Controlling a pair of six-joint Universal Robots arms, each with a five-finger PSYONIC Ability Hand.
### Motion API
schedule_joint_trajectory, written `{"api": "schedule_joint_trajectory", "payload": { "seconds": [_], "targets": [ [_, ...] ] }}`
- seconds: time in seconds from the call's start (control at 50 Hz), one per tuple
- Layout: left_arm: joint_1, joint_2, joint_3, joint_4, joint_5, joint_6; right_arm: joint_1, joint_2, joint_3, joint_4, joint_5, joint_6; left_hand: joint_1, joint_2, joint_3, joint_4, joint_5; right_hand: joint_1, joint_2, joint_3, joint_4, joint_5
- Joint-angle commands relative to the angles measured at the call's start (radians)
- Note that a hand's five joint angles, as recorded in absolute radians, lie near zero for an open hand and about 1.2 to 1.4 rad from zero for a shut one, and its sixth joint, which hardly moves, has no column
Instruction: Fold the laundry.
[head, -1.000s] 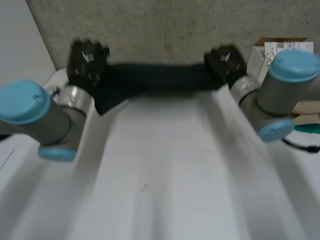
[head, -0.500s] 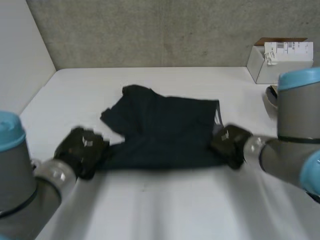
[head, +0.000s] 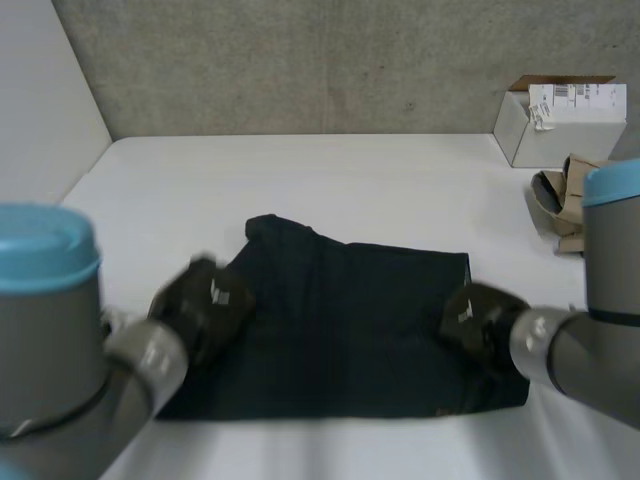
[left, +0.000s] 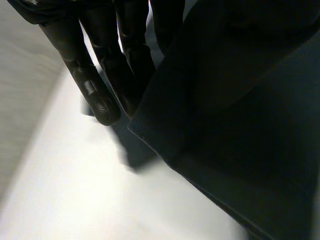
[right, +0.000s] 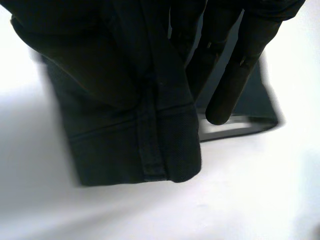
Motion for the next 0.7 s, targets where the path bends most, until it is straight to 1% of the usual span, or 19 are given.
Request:
{"api": "schedule_joint_trajectory", "payload": {
  "seconds": [0.02, 0.06, 0.12, 0.14, 0.22, 0.28, 0.3, 0.32, 0.34, 0.36, 0.38, 0.42, 0.44, 0.5, 0.52, 0.58, 0.6, 0.66, 0.7],
  "targets": [
    [0.04, -0.284, 0.207, 0.361, -0.007, 0.056, 0.008, 0.107, -0.101, -0.314, 0.06, 0.063, 0.248, 0.198, 0.198, 0.195, 0.243, 0.237, 0.174, 0.178, 0.175, 0.201],
    [0.04, -0.364, 0.267, 0.442, -0.013, 0.091, 0.008, 0.167, -0.124, -0.434, 0.064, 0.055, 0.248, 0.198, 0.198, 0.195, 0.243, 0.237, 0.174, 0.178, 0.175, 0.201],
    [0.042, -0.441, 0.323, 0.524, -0.023, 0.135, 0.007, 0.231, -0.149, -0.545, 0.067, 0.043, 0.248, 0.198, 0.198, 0.195, 0.243, 0.237, 0.174, 0.178, 0.175, 0.201],
    [0.046, -0.485, 0.361, 0.579, -0.024, 0.169, 0.007, 0.277, -0.165, -0.622, 0.069, 0.029, 0.248, 0.198, 0.198, 0.195, 0.243, 0.237, 0.174, 0.178, 0.175, 0.201],
    [0.049, -0.588, 0.454, 0.661, -0.032, 0.234, 0.008, 0.375, -0.217, -0.751, 0.07, -0.013, 0.248, 0.198, 0.198, 0.195, 0.243, 0.237, 0.174, 0.178, 0.175, 0.201],
    [0.049, -0.64, 0.501, 0.672, -0.039, 0.246, 0.007, 0.431, -0.247, -0.796, 0.067, -0.044, 0.248, 0.198, 0.198, 0.195, 0.243, 0.237, 0.174, 0.178, 0.175, 0.201],
    [0.049, -0.662, 0.52, 0.676, -0.049, 0.246, 0.007, 0.461, -0.264, -0.812, 0.06, -0.055, 0.248, 0.198, 0.198, 0.195, 0.243, 0.177, 0.114, 0.118, 0.115, 0.141],
    [0.049, -0.67, 0.528, 0.678, -0.053, 0.246, 0.007, 0.468, -0.268, -0.82, 0.06, -0.055, 0.248, 0.198, 0.198, 0.195, 0.243, -0.05, -0.113, -0.109, -0.112, -0.086],
    [0.049, -0.676, 0.536, 0.679, -0.059, 0.244, 0.007, 0.475, -0.274, -0.826, 0.061, -0.054, 0.248, 0.198, 0.198, 0.195, 0.243, -0.343, -0.406, -0.402, -0.405, -0.379],
    [0.049, -0.679, 0.54, 0.681, -0.065, 0.244, 0.005, 0.485, -0.287, -0.837, 0.069, -0.047, 0.176, 0.126, 0.126, 0.123, 0.171, -0.881, -0.944, -0.94, -0.943, -0.917],
    [0.046, -0.679, 0.542, 0.682, -0.076, 0.244, 0.005, 0.485, -0.288, -0.843, 0.072, -0.04, -0.313, -0.363, -0.363, -0.366, -0.318, -0.985, -1.048, -1.044, -1.047, -1.021],
    [0.039, -0.676, 0.541, 0.682, -0.092, 0.241, 0.005, 0.476, -0.288, -0.851, 0.075, -0.021, -0.955, -1.005, -1.005, -1.008, -0.96, -0.985, -1.048, -1.044, -1.047, -1.021],
    [0.032, -0.668, 0.533, 0.684, -0.104, 0.24, 0.007, 0.457, -0.278, -0.853, 0.078, 0.015, -0.926, -0.976, -0.976, -0.979, -0.931, -0.985, -1.048, -1.044, -1.047, -1.021],
    [0.017, -0.647, 0.519, 0.684, -0.125, 0.238, -0.004, 0.401, -0.255, -0.851, 0.081, 0.096, -0.961, -1.011, -1.011, -1.014, -0.966, -0.985, -1.048, -1.044, -1.047, -1.021],
    [0.0, -0.625, 0.501, 0.682, -0.137, 0.237, -0.013, 0.353, -0.233, -0.845, 0.081, 0.165, -0.961, -1.011, -1.011, -1.014, -0.966, -0.985, -1.048, -1.044, -1.047, -1.021],
    [-0.012, -0.59, 0.453, 0.682, -0.151, 0.229, -0.042, 0.267, -0.192, -0.823, 0.08, 0.279, -0.961, -1.011, -1.011, -1.014, -0.966, -0.985, -1.048, -1.044, -1.047, -1.021],
    [-0.014, -0.56, 0.417, 0.682, -0.156, 0.218, -0.062, 0.203, -0.158, -0.784, 0.074, 0.351, -0.961, -1.011, -1.011, -1.014, -0.966, -0.985, -1.048, -1.044, -1.047, -1.021],
    [-0.014, -0.498, 0.355, 0.681, -0.159, 0.194, -0.085, 0.118, -0.12, -0.675, 0.063, 0.428, -0.961, -1.011, -1.011, -1.014, -0.966, -0.985, -1.048, -1.044, -1.047, -1.021],
    [-0.014, -0.437, 0.294, 0.681, -0.159, 0.156, -0.105, 0.069, -0.095, -0.542, 0.041, 0.494, -0.961, -1.011, -1.011, -1.014, -0.966, -0.985, -1.048, -1.044, -1.047, -1.021]
  ]
}}
